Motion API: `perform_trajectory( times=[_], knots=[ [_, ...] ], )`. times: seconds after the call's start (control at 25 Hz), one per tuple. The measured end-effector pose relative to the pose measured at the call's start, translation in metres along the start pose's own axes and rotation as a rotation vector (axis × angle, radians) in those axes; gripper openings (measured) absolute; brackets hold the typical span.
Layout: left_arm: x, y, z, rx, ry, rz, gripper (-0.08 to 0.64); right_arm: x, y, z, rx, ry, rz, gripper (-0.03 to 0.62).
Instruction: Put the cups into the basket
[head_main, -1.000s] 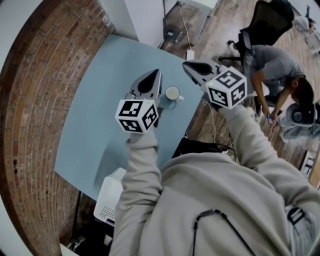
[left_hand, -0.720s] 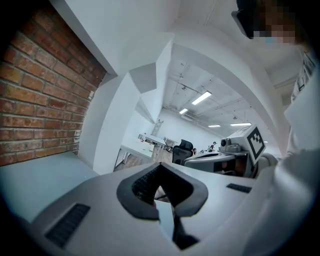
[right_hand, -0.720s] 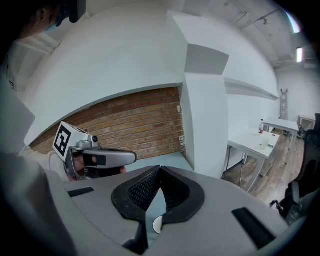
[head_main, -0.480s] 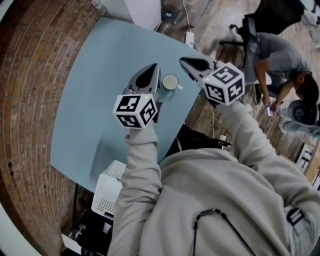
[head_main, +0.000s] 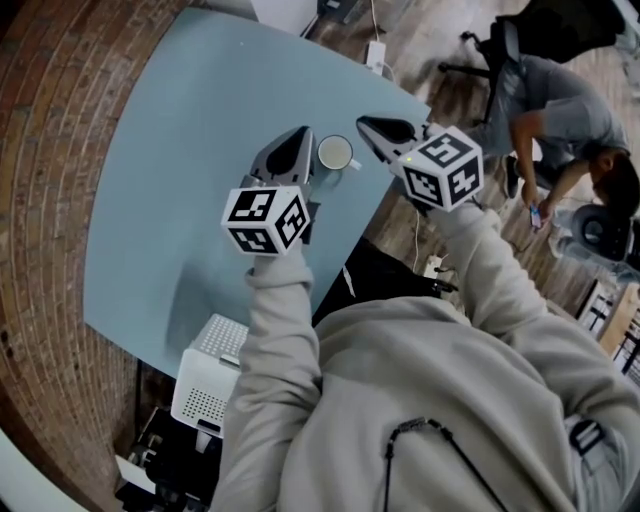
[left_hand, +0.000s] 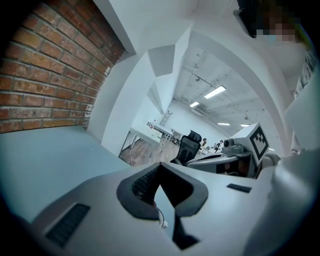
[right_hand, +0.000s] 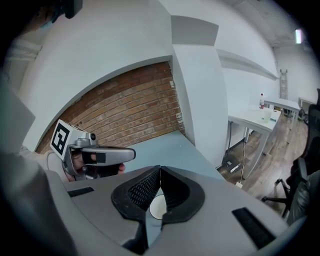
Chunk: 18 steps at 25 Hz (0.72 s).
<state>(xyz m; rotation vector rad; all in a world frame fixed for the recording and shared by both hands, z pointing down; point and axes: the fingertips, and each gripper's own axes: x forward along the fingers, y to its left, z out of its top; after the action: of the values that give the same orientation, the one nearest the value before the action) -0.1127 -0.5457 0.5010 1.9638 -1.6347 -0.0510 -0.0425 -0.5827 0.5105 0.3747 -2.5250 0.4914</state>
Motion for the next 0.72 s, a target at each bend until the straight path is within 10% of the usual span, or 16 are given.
perform_trajectory(
  times=[0.72],
  knots=[
    [0.024,0.029,-0.061,-0.14,0.069,0.025,-0.003,0.056,-0.015,-0.076,0.062,0.181,0.017,0.025]
  ],
)
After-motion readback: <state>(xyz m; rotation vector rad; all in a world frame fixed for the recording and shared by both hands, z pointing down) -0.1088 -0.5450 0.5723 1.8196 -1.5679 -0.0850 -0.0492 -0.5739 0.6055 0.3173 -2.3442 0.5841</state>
